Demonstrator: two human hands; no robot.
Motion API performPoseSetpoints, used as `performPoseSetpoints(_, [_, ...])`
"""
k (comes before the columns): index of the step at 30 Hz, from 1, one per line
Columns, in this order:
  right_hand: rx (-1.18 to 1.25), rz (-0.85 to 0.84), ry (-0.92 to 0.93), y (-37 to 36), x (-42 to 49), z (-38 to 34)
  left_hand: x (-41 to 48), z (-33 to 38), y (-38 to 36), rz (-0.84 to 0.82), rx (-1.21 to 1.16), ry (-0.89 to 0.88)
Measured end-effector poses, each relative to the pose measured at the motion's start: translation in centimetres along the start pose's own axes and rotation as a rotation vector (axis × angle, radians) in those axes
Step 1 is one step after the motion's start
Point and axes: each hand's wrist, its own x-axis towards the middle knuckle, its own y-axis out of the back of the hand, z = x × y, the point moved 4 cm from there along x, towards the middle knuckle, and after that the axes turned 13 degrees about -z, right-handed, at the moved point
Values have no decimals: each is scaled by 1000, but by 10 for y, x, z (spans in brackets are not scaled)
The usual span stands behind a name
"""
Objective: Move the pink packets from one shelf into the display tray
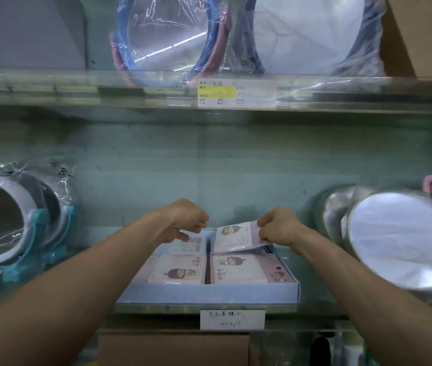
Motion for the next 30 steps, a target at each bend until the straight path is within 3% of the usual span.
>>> performPoseSetpoints(17, [-680,-136,-38,-26,21,-9,-17,-18,33,127,195,24])
performPoseSetpoints(24, [-770,-107,-56,-30,16,-11,-35,-13,28,108,277,-66])
performPoseSetpoints(30, [-713,-194,18,-20,2,-5,-79,-18,22,106,472,-218])
